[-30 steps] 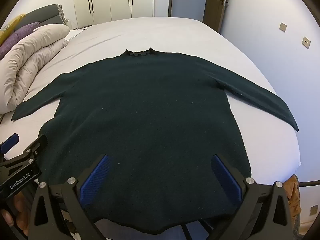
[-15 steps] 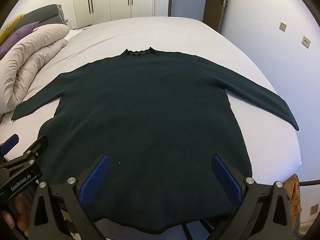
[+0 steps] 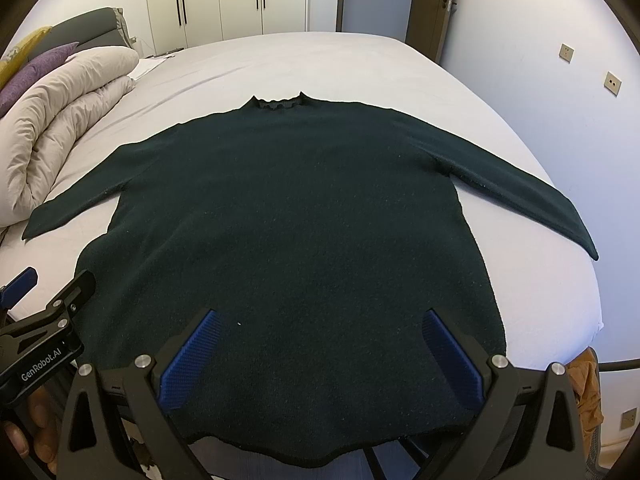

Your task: Fold small clothes

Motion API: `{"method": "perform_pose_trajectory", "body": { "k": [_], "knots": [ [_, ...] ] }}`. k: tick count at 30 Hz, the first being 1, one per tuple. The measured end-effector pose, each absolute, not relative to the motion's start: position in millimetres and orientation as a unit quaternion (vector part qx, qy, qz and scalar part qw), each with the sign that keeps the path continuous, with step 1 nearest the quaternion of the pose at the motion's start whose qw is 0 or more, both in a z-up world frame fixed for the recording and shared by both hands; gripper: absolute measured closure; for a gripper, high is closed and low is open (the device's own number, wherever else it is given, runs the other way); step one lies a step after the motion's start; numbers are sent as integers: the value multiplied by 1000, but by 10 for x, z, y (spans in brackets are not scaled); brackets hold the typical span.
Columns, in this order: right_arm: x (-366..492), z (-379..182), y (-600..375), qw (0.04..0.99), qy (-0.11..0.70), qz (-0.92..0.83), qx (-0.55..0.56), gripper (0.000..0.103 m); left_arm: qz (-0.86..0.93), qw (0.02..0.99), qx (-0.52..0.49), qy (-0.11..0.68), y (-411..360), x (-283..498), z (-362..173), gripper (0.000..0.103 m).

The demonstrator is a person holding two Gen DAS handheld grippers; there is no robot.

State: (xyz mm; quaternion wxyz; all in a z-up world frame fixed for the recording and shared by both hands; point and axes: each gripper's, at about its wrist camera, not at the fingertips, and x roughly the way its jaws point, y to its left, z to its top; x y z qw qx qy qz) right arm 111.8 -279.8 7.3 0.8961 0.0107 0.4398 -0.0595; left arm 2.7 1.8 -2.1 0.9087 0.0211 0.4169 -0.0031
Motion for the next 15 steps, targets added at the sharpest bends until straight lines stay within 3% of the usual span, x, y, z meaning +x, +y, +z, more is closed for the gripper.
{"method": "perform_pose_trajectory", "body": {
  "k": [15],
  "knots": [
    [1105,46,-2796,896,440,-60,11,0,-4,908,20,418,38,17,-51,0]
  ]
}}
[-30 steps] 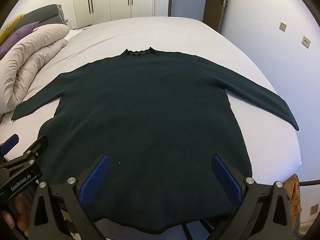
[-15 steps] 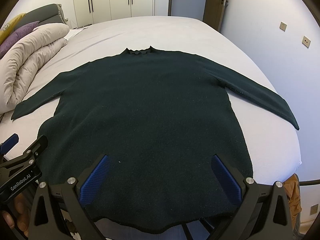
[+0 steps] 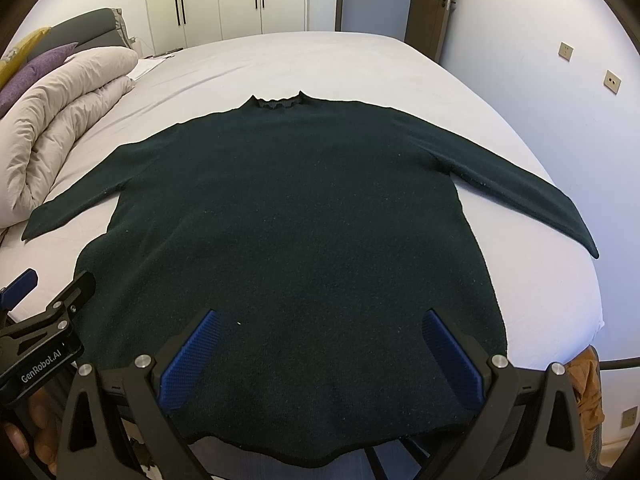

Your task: Fold small clothes

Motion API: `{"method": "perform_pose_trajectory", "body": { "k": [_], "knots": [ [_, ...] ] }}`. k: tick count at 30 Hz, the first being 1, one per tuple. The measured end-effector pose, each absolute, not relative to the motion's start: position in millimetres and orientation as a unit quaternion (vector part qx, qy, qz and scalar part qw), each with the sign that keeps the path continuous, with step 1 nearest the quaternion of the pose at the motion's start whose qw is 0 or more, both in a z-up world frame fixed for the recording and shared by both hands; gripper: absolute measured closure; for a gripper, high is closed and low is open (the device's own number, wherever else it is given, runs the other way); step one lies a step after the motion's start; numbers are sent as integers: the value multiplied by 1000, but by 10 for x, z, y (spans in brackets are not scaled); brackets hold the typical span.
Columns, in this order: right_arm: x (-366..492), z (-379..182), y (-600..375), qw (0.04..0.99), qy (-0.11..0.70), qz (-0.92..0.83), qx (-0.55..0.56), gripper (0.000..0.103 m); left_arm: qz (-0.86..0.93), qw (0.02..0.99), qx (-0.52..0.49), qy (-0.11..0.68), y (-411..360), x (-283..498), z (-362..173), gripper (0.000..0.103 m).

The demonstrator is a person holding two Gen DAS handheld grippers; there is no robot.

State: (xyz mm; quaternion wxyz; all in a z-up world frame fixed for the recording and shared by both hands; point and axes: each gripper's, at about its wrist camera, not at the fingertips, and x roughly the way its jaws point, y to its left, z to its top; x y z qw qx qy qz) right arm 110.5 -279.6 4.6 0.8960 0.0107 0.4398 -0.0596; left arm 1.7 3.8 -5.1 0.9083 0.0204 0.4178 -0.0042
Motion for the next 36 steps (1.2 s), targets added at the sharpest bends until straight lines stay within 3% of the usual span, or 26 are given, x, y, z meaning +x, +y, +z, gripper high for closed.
{"method": "perform_pose_trajectory", "body": {
  "k": [36],
  "knots": [
    [1088,17,-2804,895,442,-60,13,0,-7,907,17,422,75,7,-113,0]
  ]
}}
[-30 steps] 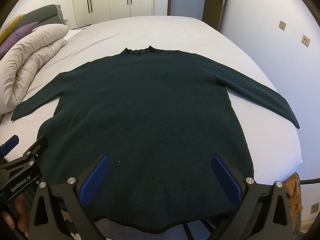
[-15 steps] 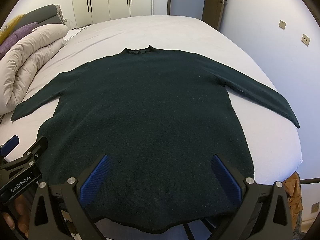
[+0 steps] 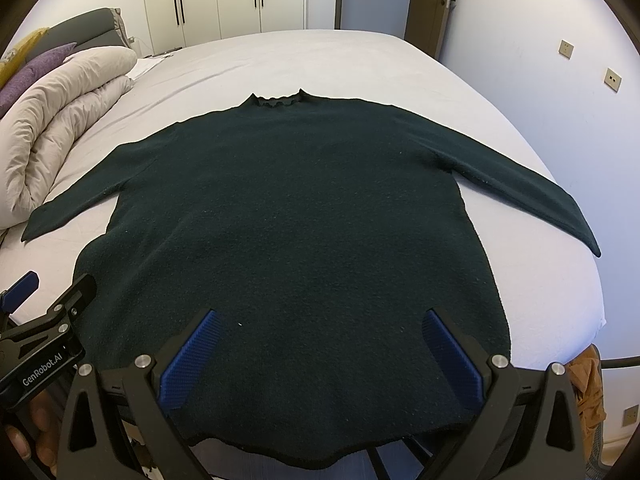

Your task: Fold small clothes

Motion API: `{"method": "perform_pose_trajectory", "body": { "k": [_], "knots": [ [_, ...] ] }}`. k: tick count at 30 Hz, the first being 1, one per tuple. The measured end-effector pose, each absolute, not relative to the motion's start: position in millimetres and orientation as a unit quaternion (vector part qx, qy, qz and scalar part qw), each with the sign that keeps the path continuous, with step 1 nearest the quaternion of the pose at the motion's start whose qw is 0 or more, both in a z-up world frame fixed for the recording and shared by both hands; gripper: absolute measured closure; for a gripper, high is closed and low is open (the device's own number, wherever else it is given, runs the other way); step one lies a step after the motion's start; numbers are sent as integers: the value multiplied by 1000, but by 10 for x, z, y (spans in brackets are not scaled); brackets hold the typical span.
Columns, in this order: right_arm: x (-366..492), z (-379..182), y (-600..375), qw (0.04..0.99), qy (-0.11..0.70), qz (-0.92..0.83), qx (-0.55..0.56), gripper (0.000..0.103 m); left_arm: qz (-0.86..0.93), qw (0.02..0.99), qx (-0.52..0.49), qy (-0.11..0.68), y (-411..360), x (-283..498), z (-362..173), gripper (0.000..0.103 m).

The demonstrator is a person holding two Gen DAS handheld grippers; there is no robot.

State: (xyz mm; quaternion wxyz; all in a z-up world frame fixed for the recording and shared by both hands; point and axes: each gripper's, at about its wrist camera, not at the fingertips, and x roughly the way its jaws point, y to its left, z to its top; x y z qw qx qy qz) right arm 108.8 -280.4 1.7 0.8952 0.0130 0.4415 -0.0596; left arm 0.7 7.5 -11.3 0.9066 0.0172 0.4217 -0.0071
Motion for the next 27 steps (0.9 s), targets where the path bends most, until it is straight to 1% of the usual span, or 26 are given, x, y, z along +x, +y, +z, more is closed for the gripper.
{"method": "perform_pose_trajectory", "body": {
  "k": [19,24,27],
  "knots": [
    [1126,-36,-2732,888,456,-61,8,0,-8,901,1,434,225,140,-245,0],
    [1182,-54,-2701,885,462,-62,5,0,-4,902,-11,432,379,229,-279,0],
    [1261,-23,-2689,886,459,-58,6,0,1,900,-43,434,622,321,-290,0]
  ]
}}
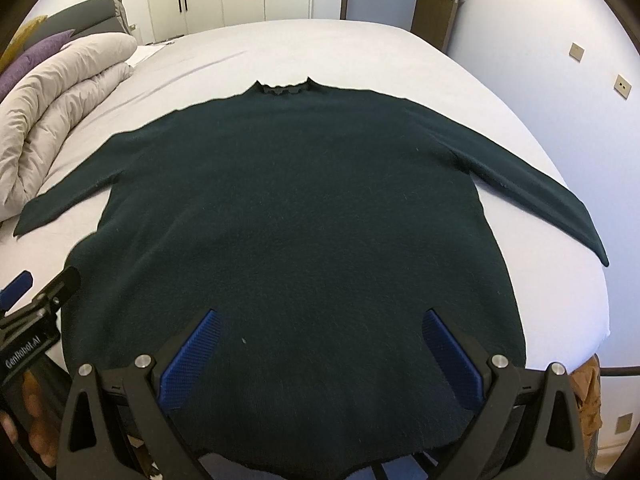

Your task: Fold small clothes

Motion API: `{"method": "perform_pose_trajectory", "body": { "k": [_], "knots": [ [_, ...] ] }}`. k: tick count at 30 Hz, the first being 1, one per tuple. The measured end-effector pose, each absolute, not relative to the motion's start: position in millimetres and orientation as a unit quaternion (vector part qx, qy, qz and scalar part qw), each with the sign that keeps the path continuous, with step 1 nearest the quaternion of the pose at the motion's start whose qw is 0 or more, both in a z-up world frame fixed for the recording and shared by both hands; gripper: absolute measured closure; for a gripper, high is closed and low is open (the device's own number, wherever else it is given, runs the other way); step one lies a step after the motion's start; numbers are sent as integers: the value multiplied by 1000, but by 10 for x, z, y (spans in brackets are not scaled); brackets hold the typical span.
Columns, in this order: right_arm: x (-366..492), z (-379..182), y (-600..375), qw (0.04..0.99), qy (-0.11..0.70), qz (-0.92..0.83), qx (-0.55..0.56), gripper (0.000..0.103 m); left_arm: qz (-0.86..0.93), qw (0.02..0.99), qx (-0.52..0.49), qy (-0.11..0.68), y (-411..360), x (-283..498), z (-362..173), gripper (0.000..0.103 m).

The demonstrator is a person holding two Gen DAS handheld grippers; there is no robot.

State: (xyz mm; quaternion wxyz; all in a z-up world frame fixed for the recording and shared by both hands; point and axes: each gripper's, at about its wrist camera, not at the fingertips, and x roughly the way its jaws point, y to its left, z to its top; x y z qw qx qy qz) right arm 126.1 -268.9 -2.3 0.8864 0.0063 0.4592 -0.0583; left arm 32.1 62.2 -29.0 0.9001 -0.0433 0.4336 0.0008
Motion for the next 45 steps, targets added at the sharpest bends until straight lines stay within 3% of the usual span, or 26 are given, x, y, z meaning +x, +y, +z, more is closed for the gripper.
{"method": "perform_pose_trajectory", "body": {
  "k": [7,11,15,20,23,31,35,37,40,42,44,45],
  "knots": [
    [1535,124,-2596,895,443,2,55,0,-25,868,-223,442,1623,644,-370,0],
    [1699,180,-2481,891,437,67,104,0,-40,860,-337,380,2314,756,-412,0],
    [1877,156,-2408,882,439,98,144,0,-14,825,-411,387,2967,897,-592,0],
    [2081,60,-2367,855,457,136,203,0,46,788,-516,333,3729,919,-829,0],
    [2114,29,-2319,845,462,153,223,5,44,756,-574,312,4034,1041,-987,0],
    [2201,-53,-2210,835,475,167,224,18,62,713,-643,273,4417,1271,-1171,0],
    [2200,-41,-2155,835,473,176,219,19,62,704,-664,245,4650,1418,-1253,2],
    [2194,-21,-2142,836,469,181,219,19,59,702,-668,240,4729,1483,-1268,6],
    [2193,1,-2145,839,464,181,218,19,56,693,-677,242,4813,1510,-1333,31],
    [2190,-2,-2163,840,463,180,220,19,55,687,-682,244,4850,1424,-1367,55],
    [2188,-9,-2189,841,461,179,220,19,58,687,-680,249,4827,1445,-1416,69],
    [2191,-15,-2199,841,461,178,220,21,60,691,-675,253,4823,1462,-1422,70]
  ]
}}
